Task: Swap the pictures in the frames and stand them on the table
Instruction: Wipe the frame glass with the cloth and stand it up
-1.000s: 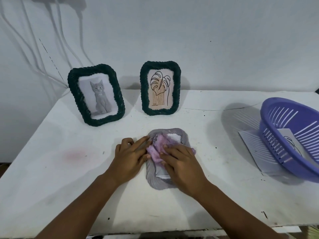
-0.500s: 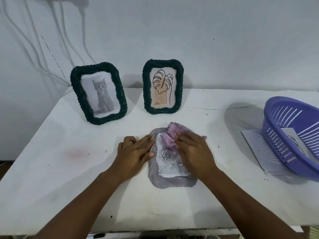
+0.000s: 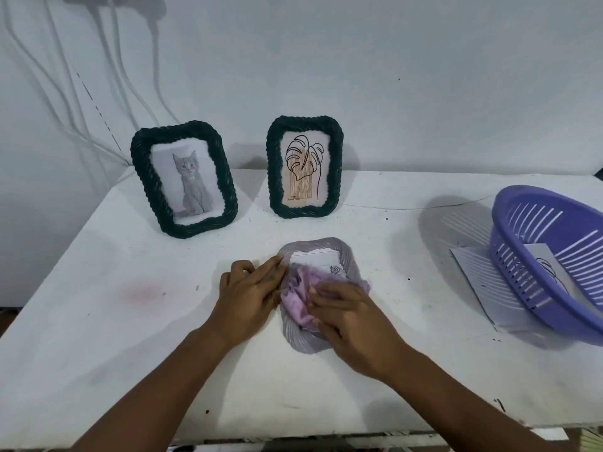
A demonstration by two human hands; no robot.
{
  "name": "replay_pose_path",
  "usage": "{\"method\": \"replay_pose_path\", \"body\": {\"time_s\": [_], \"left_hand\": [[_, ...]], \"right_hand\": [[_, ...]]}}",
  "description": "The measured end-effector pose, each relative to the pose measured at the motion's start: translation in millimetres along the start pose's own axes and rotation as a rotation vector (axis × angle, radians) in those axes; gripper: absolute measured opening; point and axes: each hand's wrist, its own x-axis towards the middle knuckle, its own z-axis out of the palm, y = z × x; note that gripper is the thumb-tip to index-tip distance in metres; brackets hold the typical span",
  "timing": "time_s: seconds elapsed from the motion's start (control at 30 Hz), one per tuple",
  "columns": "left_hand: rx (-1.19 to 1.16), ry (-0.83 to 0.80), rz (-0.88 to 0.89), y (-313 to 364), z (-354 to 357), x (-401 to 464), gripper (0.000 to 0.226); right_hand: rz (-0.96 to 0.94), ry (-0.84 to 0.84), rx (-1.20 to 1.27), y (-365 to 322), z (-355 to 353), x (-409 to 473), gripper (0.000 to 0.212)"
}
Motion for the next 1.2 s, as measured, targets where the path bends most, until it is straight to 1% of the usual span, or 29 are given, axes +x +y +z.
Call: {"method": "replay_pose_path", "body": {"time_s": [0.17,0.3,0.47,0.57,0.63,0.73,0.8,0.87,0.93,0.97,1.03,1.1,1.2], "left_hand": [[-0.021,-0.042,-0.052,2,-3,2,0.072],[-0.025,-0.089,-0.083,4,-6,3,0.083],[-0.029,-0.086,-0.089,5,-7,4,0.079],[-0.020,-0.092,-0.089,7,-8,3,0.081],[-0.025,-0.102,-0.095,8,-9,3,0.083],[-0.028,-0.114,-0.097,10,-11,3,0.080],[-0.031,-0.132,-0.097,10,-12,4,0.072],[-0.041,-0.118,-0.085,9,-10,3,0.069],[-0.034,-0.092,-0.077,6,-8,2,0.066],[-0.027,-0.086,-0.073,5,-7,2,0.069],[-0.012,-0.101,-0.080,6,-7,3,0.076],[-0.012,-0.148,-0.108,7,-9,4,0.078],[-0.017,-0.139,-0.115,7,-9,4,0.086]], "right_hand": [[-0.030,0.033,-0.083,17,-12,-20,0.029],[0.030,0.073,-0.177,38,-9,-2,0.026],[0.175,0.011,-0.170,57,6,42,0.026],[0.212,-0.031,-0.155,59,17,58,0.030],[0.194,0.012,-0.120,48,17,56,0.027],[0.086,0.044,-0.037,17,9,48,0.029],[0.015,0.019,0.016,1,5,37,0.033],[-0.022,-0.019,0.039,-6,1,19,0.031],[-0.043,-0.014,0.017,-4,-6,-1,0.023],[-0.039,-0.011,0.007,0,-9,-10,0.020],[-0.021,-0.009,-0.004,11,-16,-18,0.021],[-0.018,0.019,-0.047,23,-18,-15,0.025],[0.015,0.074,-0.124,38,-10,4,0.023]]}}
